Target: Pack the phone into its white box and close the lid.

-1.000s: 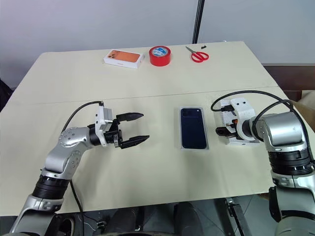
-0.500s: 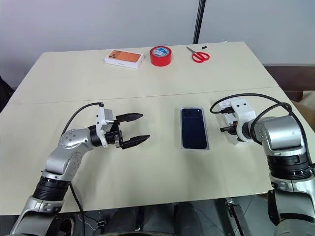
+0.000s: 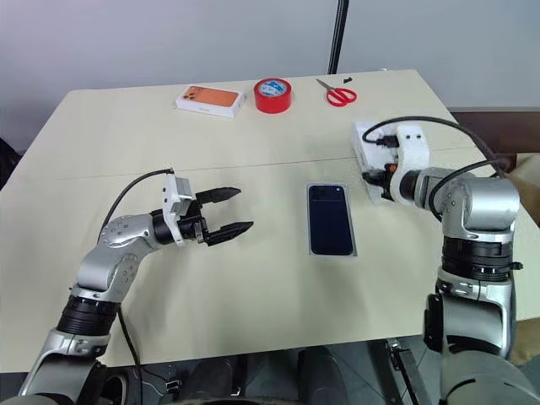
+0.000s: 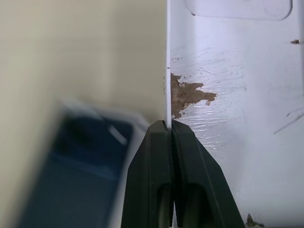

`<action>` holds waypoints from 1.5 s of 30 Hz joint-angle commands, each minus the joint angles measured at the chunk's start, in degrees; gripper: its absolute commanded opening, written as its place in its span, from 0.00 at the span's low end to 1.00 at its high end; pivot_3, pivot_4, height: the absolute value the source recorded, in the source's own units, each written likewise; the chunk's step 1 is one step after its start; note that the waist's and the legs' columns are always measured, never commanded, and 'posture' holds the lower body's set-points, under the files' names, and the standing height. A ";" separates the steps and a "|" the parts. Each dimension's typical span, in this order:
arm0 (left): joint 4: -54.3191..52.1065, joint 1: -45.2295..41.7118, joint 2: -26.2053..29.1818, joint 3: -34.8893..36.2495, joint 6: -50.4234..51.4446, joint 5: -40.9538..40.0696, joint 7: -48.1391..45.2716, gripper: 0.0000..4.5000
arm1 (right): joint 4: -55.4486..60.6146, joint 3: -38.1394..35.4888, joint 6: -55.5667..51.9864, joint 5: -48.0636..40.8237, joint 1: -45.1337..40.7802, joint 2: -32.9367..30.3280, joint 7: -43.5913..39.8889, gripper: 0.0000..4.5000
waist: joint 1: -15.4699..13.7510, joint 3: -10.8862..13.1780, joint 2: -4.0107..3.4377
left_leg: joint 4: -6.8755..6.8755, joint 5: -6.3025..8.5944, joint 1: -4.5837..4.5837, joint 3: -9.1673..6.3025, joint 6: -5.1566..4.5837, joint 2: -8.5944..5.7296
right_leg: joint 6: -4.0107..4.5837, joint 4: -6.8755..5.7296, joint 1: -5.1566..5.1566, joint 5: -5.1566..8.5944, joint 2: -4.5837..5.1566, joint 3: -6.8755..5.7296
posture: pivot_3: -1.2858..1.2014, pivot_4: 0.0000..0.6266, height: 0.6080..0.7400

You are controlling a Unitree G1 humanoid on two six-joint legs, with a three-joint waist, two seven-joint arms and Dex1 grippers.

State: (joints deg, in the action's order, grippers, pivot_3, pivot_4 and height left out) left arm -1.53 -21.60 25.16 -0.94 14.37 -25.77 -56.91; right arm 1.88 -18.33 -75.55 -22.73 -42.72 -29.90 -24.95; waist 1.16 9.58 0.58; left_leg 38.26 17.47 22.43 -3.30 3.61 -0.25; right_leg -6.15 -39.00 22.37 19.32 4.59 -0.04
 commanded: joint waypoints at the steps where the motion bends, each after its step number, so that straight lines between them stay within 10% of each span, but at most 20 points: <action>1: -0.10 -1.26 -0.04 2.64 0.21 -1.35 1.85 1.00 | 5.54 -6.48 1.07 -6.48 -0.21 6.83 0.66 0.01 | 0.01 0.00 0.00 | 0.00 0.00 0.00 0.01 0.01 -0.01 | 0.00 -0.02 0.00 0.00 0.02 0.00 | 0.52 0.24 1.00; 8: -1.55 -1.09 0.18 3.84 3.50 -2.82 3.90 1.00 | 10.91 -30.78 -16.58 -24.87 -3.04 30.45 8.06 0.01 | -0.10 -0.01 -0.03 | -0.01 -0.03 0.00 -0.05 0.05 0.03 | 0.00 -0.13 -0.01 0.00 0.06 -0.01 | 0.52 0.24 1.00; 14: -1.68 -1.92 0.13 3.47 4.67 -3.05 4.40 1.00 | 9.83 -29.65 -16.95 -53.44 7.53 38.09 25.26 0.01 | 0.05 0.00 -0.09 | -0.04 -0.04 0.00 -0.06 0.06 0.02 | 0.00 -0.12 0.02 0.00 0.06 -0.02 | 0.52 0.24 1.00; 19: -1.76 -2.26 -0.40 2.86 5.04 -2.96 4.80 1.00 | 10.10 -8.70 0.32 -88.13 23.08 28.23 44.11 0.01 | 0.64 0.00 -0.10 | -0.03 -0.03 0.00 -0.03 0.05 0.04 | 0.00 -0.08 0.02 0.00 0.12 0.01 | 0.52 0.24 1.00; 28: -2.22 -2.25 -3.93 -0.11 6.41 -2.91 5.45 1.00 | 12.59 3.11 10.26 -90.27 32.06 14.35 40.24 0.01 | 1.39 0.00 -0.09 | -0.03 0.18 -0.01 -0.01 -0.47 0.03 | 0.00 -0.06 -0.01 0.00 -0.05 0.03 | 0.52 0.24 1.00; 37: -0.82 -0.02 -8.37 -5.57 4.56 -0.16 5.11 0.02 | 8.79 5.43 16.52 -90.27 30.25 9.14 39.77 0.00 | 1.06 -0.01 -0.08 | -0.01 0.18 0.00 -0.02 -0.47 0.02 | 0.00 0.03 -0.07 0.00 0.03 0.03 | 0.52 0.24 1.00; 45: 9.49 -5.98 -13.64 -6.59 -1.24 3.50 6.82 0.00 | 6.25 6.18 20.90 -89.39 30.65 6.23 38.89 0.06 | 0.72 -0.01 -0.06 | 0.01 0.18 0.00 -0.01 -0.48 -0.01 | 0.00 0.03 -0.09 0.00 0.01 0.02 | 0.52 0.24 1.00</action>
State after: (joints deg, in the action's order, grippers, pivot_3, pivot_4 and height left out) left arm 8.15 -26.60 12.74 -7.55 14.63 -22.41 -50.00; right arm 9.12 -11.36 -56.84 -111.15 -12.13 -23.38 13.37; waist 1.88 9.57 0.52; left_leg 38.27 17.66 22.42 -3.30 3.12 -0.26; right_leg -6.16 -38.97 22.27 19.32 4.60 -0.02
